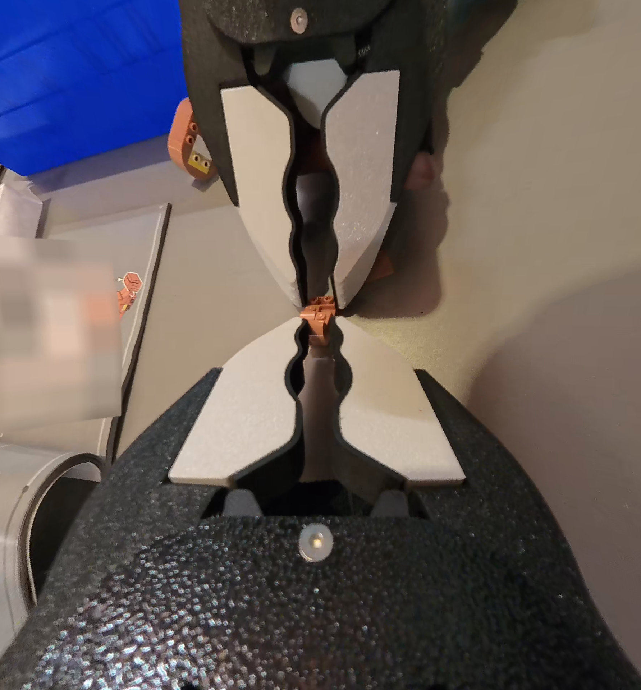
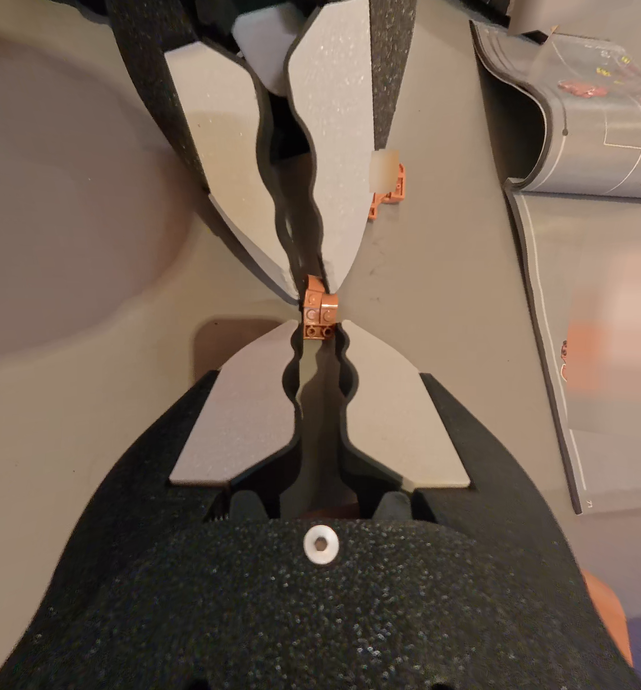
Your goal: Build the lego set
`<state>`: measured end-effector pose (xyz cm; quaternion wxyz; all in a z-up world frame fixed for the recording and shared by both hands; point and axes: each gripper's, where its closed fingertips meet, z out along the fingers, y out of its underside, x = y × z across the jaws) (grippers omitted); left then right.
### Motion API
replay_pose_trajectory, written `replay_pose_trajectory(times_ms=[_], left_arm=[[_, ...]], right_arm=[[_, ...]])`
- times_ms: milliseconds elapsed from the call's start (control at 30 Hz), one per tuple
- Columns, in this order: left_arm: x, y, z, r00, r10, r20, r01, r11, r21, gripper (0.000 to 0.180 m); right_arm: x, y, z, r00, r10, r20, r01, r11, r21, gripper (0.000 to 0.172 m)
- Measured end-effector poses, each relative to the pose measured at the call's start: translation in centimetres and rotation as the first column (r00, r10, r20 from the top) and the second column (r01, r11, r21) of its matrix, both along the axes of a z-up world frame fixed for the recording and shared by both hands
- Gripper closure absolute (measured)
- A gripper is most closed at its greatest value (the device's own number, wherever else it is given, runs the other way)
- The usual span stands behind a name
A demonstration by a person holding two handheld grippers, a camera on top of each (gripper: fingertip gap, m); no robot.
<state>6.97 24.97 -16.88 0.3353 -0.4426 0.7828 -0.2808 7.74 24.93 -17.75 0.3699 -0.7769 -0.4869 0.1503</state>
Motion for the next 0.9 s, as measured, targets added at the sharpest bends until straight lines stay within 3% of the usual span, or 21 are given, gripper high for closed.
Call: replay_pose_trajectory(times_ms=[900], left_arm=[[0.11,0.2,0.0,1.0,0.019,0.018,-0.02,0.999,0.031,0.17]], right_arm=[[-0.13,0.25,0.11,0.996,-0.093,-0.005,0.093,0.996,0.003,0.156]])
